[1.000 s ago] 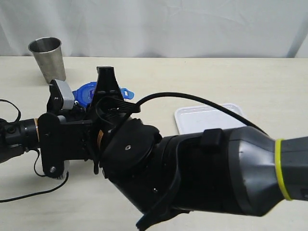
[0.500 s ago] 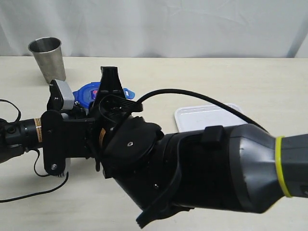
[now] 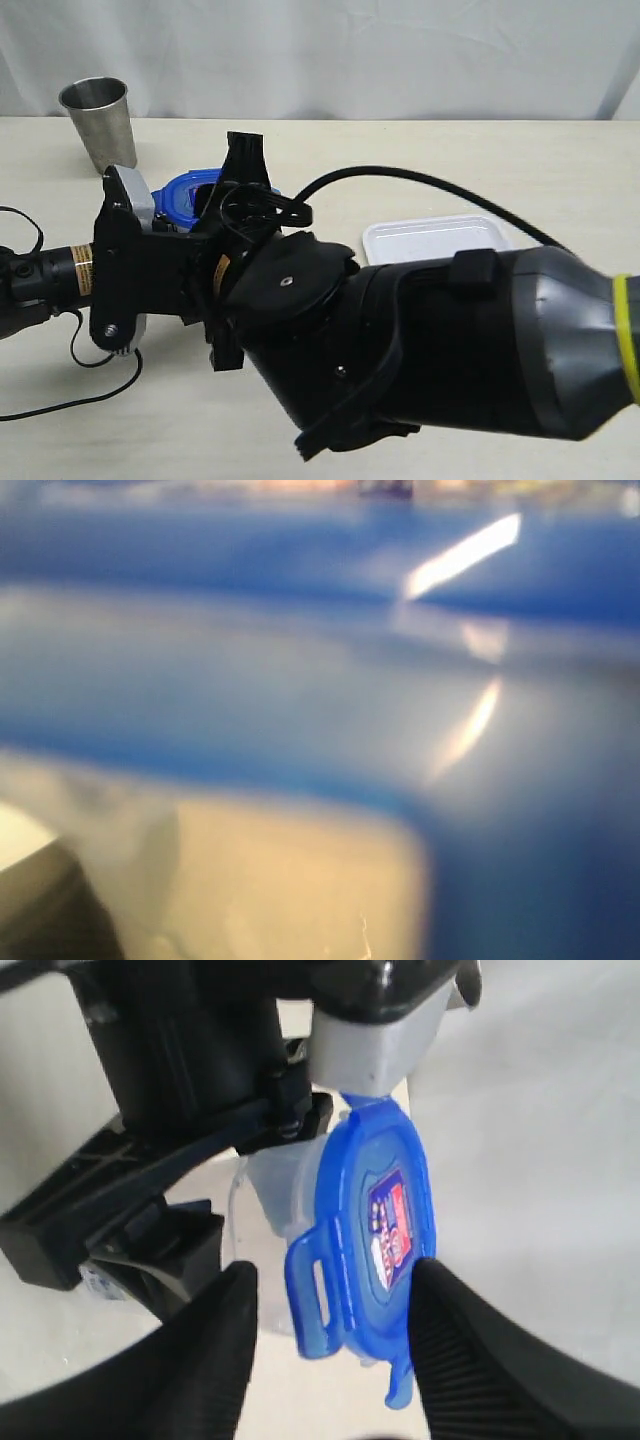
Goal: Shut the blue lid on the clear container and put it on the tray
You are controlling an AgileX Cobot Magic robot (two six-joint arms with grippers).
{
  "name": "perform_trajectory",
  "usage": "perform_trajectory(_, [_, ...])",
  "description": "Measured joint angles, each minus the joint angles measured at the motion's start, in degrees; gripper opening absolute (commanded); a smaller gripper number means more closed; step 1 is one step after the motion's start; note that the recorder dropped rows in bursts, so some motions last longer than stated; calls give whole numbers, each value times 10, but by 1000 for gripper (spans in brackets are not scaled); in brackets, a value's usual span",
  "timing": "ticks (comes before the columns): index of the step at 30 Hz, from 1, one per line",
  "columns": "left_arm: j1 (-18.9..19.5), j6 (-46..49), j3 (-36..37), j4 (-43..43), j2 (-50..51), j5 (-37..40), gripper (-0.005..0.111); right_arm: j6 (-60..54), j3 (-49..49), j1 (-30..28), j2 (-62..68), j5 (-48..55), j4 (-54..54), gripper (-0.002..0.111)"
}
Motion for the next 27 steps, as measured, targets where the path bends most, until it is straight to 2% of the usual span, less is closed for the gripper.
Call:
perform_trajectory(4, [0, 0, 0, 0, 0, 0, 0, -6, 0, 0, -28, -38, 37, 46])
perform_trajectory(9, [0, 0, 0, 0, 0, 0, 0, -120, 0, 11, -49, -53, 180, 45])
perform_trajectory(11, [0, 0, 0, 0, 0, 0, 0, -160, 0, 28, -57, -57, 225, 34])
perform_trajectory(14, [0, 0, 0, 0, 0, 0, 0, -132, 0, 44, -71, -67, 225, 7])
perform_trajectory(16, [0, 0, 0, 0, 0, 0, 0, -74, 0, 42, -83, -70, 190, 4])
perform_trajectory(19, [0, 0, 0, 0, 0, 0, 0, 60, -3, 13, -105, -76, 126, 4])
perform_trajectory(22, [0, 0, 0, 0, 0, 0, 0, 141, -27, -44, -111, -91, 141, 4])
perform_trajectory(24, [0, 0, 0, 0, 0, 0, 0, 119, -51, -90, -108, -110, 226, 4])
perform_trajectory(27, [0, 0, 0, 0, 0, 0, 0, -19, -88, -160, -83, -128, 437, 4])
